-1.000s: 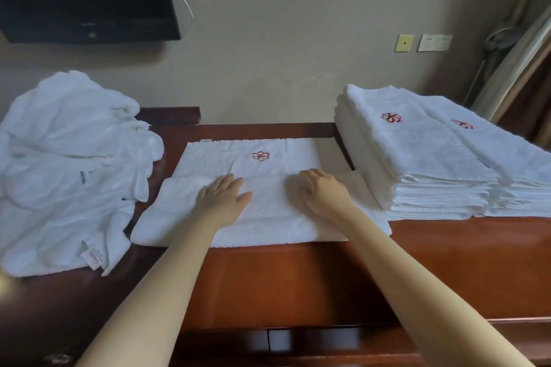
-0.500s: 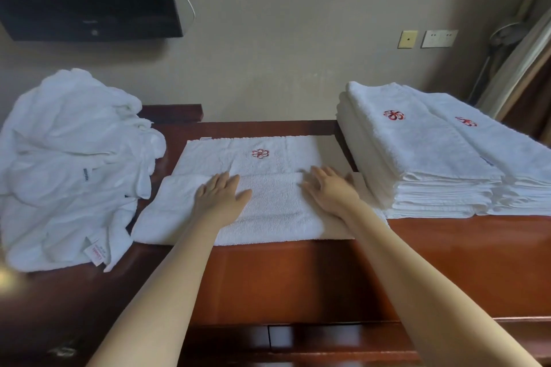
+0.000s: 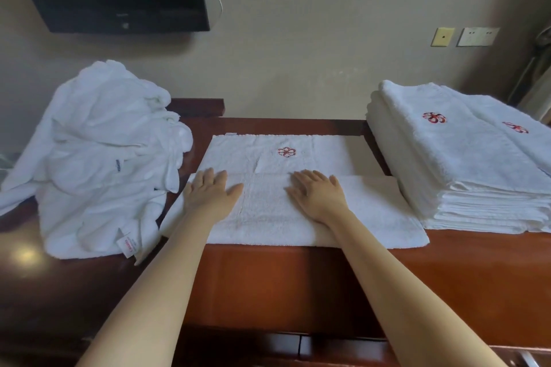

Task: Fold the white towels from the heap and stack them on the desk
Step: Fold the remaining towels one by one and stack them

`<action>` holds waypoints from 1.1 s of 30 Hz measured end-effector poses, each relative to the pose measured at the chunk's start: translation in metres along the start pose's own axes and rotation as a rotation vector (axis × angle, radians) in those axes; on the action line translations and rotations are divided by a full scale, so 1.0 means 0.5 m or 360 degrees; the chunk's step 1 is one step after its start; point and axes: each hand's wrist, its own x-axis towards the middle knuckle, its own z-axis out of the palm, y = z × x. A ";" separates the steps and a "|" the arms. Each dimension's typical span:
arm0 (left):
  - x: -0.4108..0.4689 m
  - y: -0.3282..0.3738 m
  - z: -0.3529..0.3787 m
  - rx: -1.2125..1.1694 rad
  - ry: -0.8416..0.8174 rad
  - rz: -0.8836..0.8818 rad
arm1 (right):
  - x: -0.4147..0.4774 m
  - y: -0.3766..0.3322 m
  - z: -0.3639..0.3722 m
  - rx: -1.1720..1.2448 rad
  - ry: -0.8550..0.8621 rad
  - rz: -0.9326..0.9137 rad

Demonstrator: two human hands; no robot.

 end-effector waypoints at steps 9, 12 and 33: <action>-0.035 0.165 -0.024 -0.0103 0.0251 0.0385 | -0.031 -0.009 -0.029 0.0307 0.0486 0.0022; -0.049 0.185 0.011 -0.0148 0.0116 0.0421 | -0.056 0.033 -0.044 0.0260 0.0343 0.0078; -0.029 0.170 0.052 0.0073 0.0070 0.0272 | -0.116 0.166 -0.069 -0.0028 -0.0029 0.0355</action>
